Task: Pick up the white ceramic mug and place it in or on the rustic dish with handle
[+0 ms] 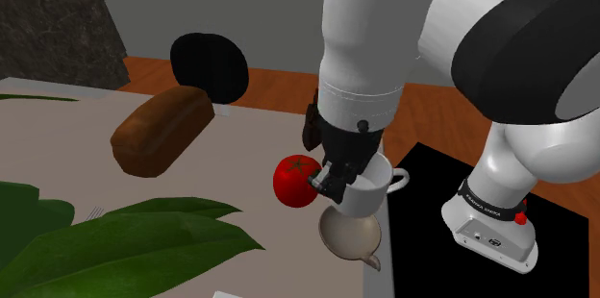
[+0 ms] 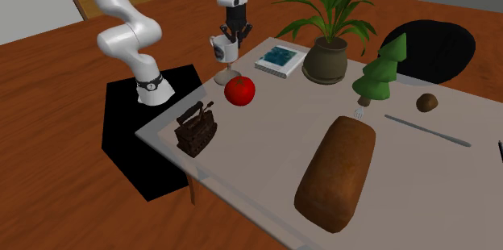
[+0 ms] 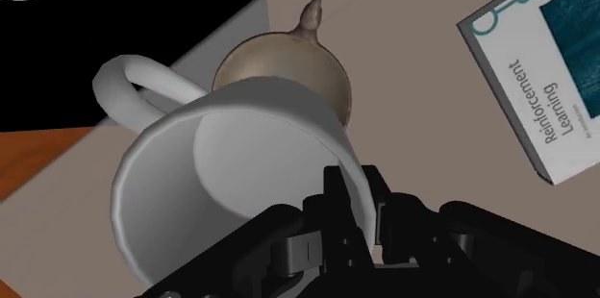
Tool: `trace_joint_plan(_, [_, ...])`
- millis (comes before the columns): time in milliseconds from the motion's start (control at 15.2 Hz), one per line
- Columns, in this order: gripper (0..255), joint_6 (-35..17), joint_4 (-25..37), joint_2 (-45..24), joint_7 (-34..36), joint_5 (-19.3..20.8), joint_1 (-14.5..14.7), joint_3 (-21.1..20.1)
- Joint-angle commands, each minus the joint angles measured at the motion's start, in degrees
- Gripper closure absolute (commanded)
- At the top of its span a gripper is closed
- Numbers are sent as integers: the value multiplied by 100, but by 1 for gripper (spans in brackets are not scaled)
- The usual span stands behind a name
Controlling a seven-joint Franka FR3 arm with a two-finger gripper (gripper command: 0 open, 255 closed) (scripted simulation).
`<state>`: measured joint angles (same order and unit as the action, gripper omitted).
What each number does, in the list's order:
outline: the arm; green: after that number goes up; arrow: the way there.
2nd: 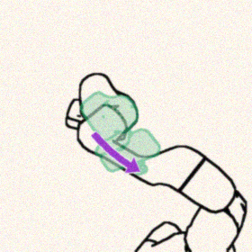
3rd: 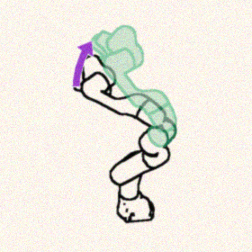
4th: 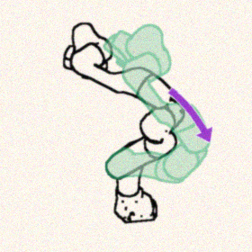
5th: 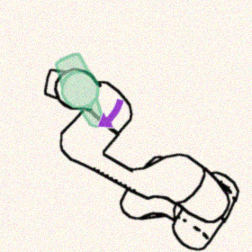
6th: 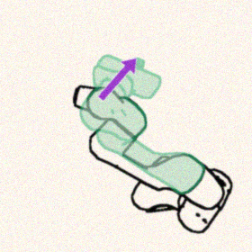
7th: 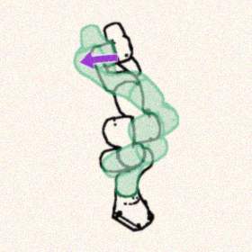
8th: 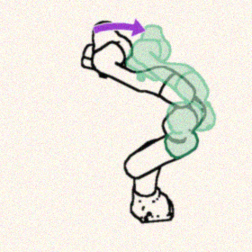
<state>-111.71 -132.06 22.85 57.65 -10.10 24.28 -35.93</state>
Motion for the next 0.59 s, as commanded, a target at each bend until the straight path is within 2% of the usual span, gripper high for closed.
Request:
trace_joint_plan(0, [255, 85, -161, 276, 124, -191, 176, -65])
trace_joint_plan(528, [255, -478, -581, 130, 212, -224, 190, -238])
